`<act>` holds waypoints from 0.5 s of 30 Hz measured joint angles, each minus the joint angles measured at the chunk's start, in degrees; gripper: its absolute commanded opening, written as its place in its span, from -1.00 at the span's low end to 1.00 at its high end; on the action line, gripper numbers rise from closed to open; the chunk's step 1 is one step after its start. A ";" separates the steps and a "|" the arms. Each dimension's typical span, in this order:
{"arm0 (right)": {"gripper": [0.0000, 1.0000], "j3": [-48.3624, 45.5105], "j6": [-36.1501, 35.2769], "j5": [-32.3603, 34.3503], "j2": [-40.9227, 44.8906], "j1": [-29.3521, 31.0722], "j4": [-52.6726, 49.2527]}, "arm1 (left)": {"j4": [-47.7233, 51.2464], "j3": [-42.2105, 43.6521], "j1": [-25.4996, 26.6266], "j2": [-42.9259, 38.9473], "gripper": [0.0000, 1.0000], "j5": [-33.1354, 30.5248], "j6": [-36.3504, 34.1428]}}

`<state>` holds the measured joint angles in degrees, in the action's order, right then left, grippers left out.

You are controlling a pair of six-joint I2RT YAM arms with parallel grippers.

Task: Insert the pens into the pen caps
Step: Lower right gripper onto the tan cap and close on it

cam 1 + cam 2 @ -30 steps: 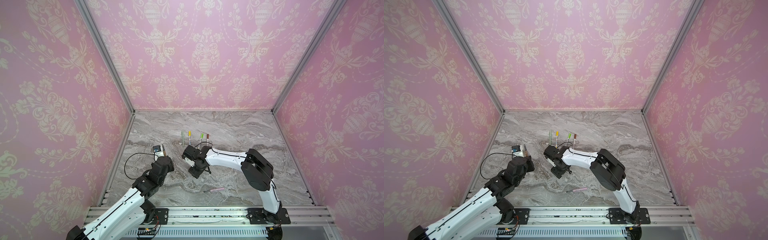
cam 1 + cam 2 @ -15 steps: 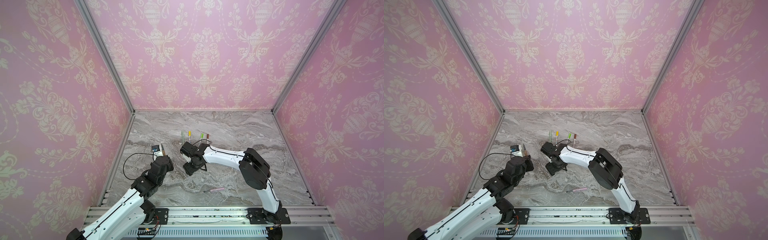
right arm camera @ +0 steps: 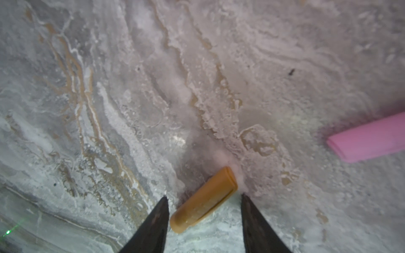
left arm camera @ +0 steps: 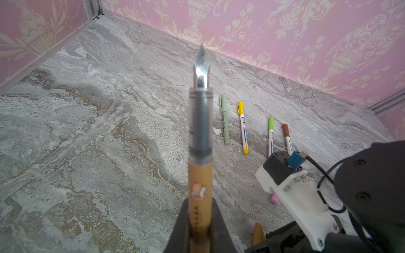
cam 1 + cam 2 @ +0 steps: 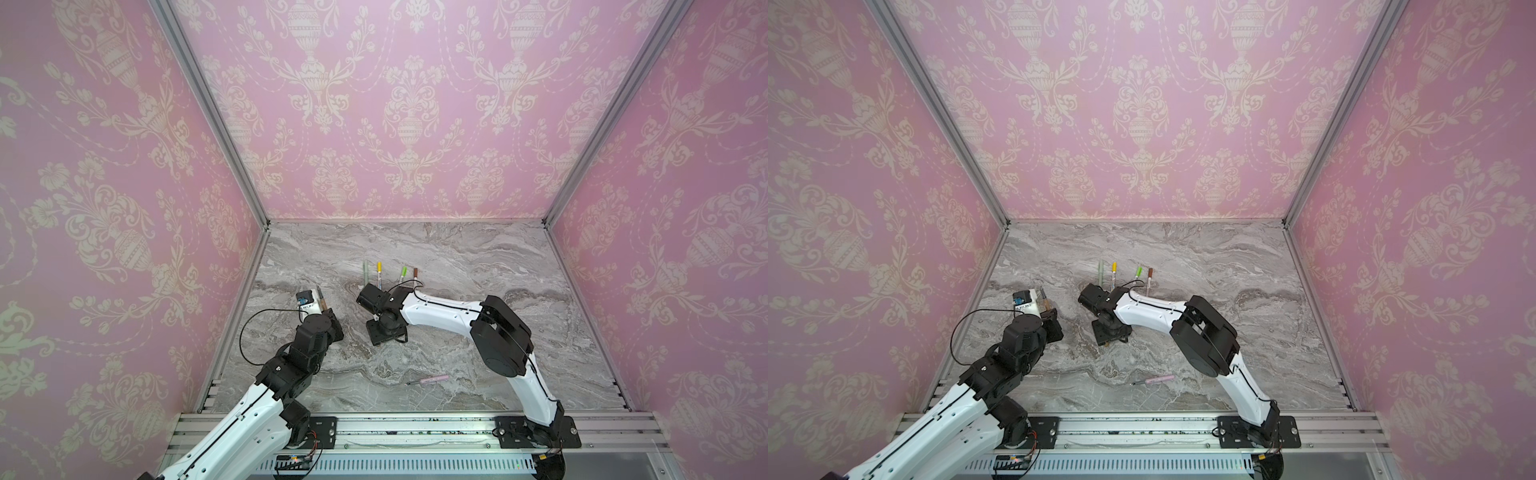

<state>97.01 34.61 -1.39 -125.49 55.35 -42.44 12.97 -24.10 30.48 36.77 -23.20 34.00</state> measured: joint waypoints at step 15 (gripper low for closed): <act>-0.53 9.18 -0.98 11.43 -5.77 3.48 -8.39 | -0.04 0.81 -0.44 -0.68 -1.00 0.87 0.02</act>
<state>106.19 33.63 10.04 -131.26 58.83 -50.83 12.93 -23.29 30.04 36.10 -22.33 34.02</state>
